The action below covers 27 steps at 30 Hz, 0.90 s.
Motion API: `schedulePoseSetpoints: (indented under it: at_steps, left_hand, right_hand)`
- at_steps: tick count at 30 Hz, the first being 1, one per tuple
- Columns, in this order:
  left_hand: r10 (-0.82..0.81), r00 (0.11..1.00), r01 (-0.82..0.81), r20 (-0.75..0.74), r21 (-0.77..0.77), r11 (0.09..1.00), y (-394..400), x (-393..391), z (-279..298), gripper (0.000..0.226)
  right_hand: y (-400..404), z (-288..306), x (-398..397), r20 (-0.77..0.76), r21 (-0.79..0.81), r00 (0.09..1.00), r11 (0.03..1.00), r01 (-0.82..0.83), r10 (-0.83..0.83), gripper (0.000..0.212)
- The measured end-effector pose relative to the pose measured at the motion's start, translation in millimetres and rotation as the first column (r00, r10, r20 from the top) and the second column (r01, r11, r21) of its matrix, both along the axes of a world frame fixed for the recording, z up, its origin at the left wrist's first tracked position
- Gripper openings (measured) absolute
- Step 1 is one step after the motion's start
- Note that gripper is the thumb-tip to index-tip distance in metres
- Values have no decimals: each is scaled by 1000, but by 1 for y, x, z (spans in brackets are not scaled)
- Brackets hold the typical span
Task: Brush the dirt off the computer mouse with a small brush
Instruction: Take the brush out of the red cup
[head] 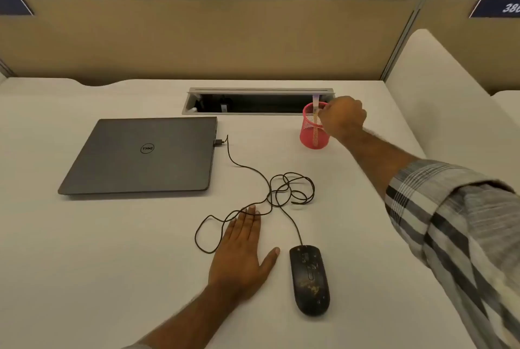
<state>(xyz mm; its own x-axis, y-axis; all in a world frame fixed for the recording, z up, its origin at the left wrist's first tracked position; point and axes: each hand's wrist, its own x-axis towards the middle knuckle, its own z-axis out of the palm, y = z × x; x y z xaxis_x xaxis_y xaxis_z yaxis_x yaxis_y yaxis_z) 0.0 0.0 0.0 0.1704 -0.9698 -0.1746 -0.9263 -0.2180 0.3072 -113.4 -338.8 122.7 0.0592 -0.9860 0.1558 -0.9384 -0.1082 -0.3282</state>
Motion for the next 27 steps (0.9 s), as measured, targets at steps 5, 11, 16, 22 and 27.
schedulePoseSetpoints:
  at_steps: [5, 11, 16, 22, 27]
  left_hand:
    - [3, 1000, -3, 4, -46, 999, -1, 1, -2, 88]
    - [-3, 1000, 3, -3, -56, 998, 1, 2, -5, 89]
    - [5, 1000, -6, -15, -75, 997, 1, 1, -7, 87]
    - [13, 1000, -13, -12, -70, 997, 0, 2, -6, 88]
    - [5, 1000, -6, -16, -66, 998, 1, 2, -6, 87]
  right_hand:
    - [-7, -3, 9, -83, 27, 993, 996, 87, -85, 46]
    - [-16, -11, 20, -119, 47, 991, 997, 62, -56, 49]
    - [-21, -19, 24, -175, 31, 983, 997, 64, -58, 49]
    - [-25, -24, 27, -149, 35, 985, 995, 97, -91, 48]
    - [-23, -17, 27, -87, -15, 987, 991, 131, -131, 41]
